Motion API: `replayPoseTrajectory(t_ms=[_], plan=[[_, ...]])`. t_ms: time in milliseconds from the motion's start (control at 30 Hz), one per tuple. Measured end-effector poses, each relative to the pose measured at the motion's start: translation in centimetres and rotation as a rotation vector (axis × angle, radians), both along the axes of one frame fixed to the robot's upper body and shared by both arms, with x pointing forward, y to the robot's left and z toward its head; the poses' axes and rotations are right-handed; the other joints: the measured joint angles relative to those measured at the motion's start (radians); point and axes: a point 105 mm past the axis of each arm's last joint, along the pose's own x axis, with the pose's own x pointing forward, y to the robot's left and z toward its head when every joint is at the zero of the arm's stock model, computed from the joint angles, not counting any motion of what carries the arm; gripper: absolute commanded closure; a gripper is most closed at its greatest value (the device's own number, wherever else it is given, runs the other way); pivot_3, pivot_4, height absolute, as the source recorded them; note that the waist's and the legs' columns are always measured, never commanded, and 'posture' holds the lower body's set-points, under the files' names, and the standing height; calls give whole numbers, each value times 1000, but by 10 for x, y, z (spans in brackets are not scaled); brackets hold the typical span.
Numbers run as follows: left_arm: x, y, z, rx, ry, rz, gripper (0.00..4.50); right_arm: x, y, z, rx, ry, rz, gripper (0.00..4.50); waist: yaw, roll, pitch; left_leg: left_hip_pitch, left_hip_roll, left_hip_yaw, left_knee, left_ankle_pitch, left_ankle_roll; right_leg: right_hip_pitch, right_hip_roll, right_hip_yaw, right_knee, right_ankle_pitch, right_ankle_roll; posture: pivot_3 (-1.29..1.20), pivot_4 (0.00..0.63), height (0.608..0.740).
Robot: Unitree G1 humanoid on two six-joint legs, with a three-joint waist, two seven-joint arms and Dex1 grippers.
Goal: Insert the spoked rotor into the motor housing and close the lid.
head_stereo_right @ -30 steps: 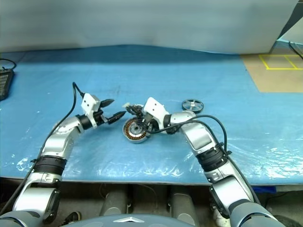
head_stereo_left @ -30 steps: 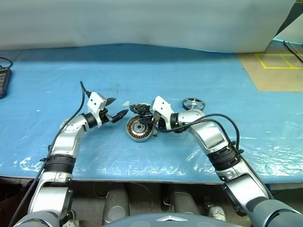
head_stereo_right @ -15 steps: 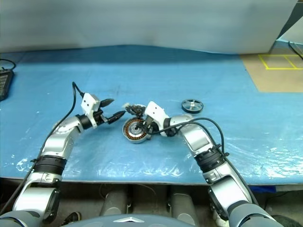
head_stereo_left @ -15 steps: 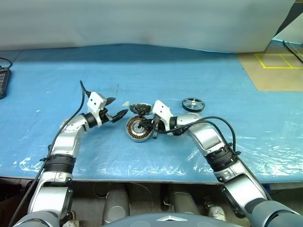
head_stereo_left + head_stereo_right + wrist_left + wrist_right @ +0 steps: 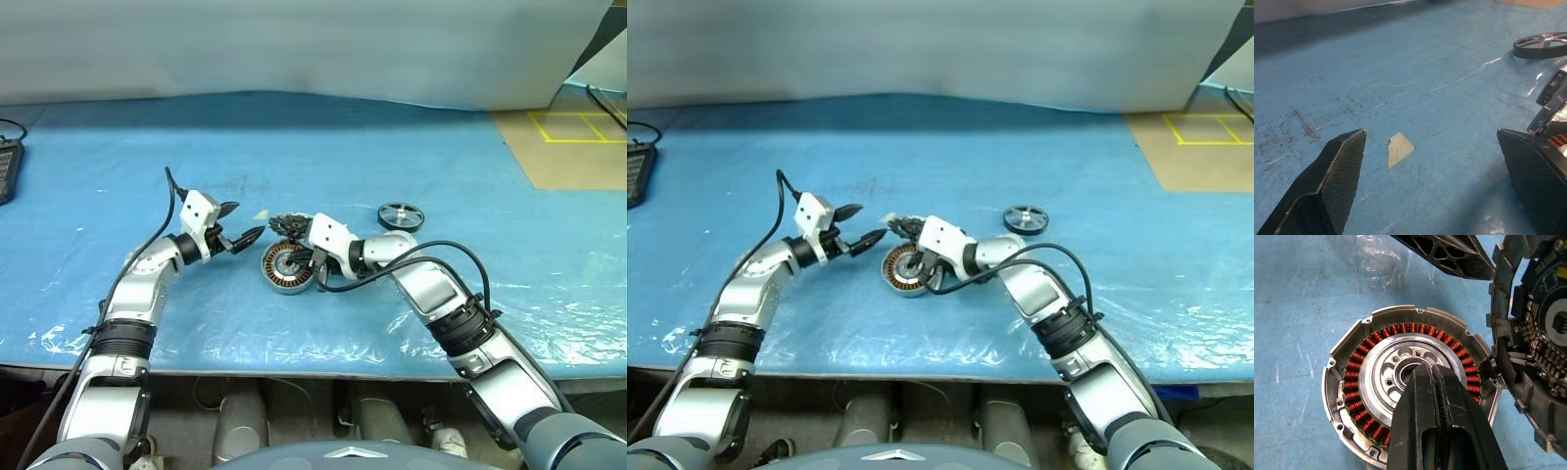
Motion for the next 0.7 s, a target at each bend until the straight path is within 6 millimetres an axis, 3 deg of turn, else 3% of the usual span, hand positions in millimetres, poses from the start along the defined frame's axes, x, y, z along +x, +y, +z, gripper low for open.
replayPoseTrajectory(t_ms=[700], plan=[[0, 0, -1, 0, 2, 1, 0, -1, 3, 5, -174, -170, 96, 4480, 0, 0, 0, 0, 0, 0, 0, 0, 0, 0, 0, 0, 0, 0, 0, 0, 150, 740]])
